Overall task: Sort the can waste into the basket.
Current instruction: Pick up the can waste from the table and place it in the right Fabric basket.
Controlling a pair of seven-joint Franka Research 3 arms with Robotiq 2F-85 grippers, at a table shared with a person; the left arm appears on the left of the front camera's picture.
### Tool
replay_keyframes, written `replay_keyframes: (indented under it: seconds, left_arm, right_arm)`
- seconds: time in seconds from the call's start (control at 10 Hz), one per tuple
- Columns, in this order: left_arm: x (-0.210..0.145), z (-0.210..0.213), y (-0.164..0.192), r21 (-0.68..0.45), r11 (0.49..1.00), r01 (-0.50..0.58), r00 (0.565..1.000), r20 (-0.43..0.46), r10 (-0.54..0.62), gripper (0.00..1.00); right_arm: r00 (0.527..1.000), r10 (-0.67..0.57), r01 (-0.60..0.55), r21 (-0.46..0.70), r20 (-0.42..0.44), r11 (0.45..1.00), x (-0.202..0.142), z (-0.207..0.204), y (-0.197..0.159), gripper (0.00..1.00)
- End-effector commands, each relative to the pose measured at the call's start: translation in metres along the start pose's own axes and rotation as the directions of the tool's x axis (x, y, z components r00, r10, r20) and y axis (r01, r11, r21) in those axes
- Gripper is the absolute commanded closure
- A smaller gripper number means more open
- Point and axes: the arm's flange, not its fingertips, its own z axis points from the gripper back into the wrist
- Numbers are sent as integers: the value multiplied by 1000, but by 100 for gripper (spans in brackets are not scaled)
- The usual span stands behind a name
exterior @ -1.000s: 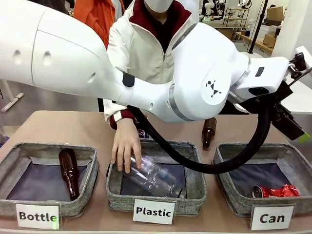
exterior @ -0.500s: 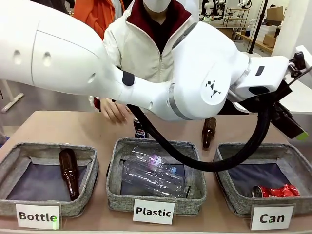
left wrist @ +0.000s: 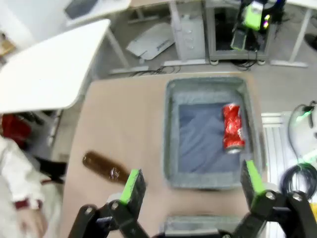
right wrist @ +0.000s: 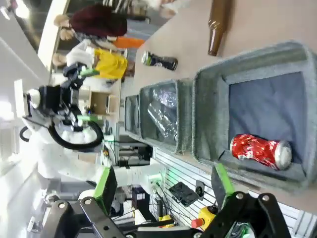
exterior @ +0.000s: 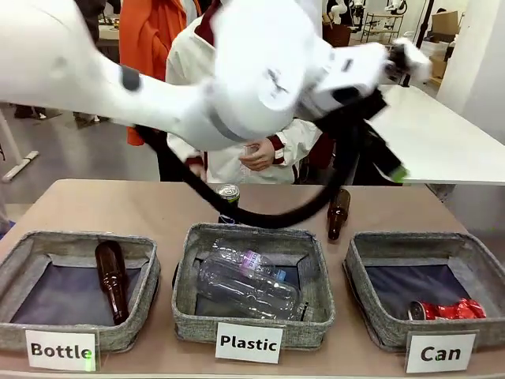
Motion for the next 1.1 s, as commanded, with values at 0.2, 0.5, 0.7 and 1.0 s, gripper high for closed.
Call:
replay_keyframes:
  seconds: [0.2,0.5,0.7,1.0]
  left_arm:
    - [-110,185,0,239,920,-310,942,-58,332,0]
    - [-216,315,-7,357,683,-637,727,-17,687,0]
    - [-290,382,-29,230,635,-737,654,6,757,0]
    - [-392,420,-61,23,591,-807,583,195,789,0]
  right_arm:
    - [984,12,-5,42,-175,999,39,-99,32,0]
    - [939,27,20,133,-342,991,44,-188,44,0]
    - [935,4,86,239,-353,967,44,-221,47,0]
    - [971,-73,140,293,-228,946,55,-237,60,0]
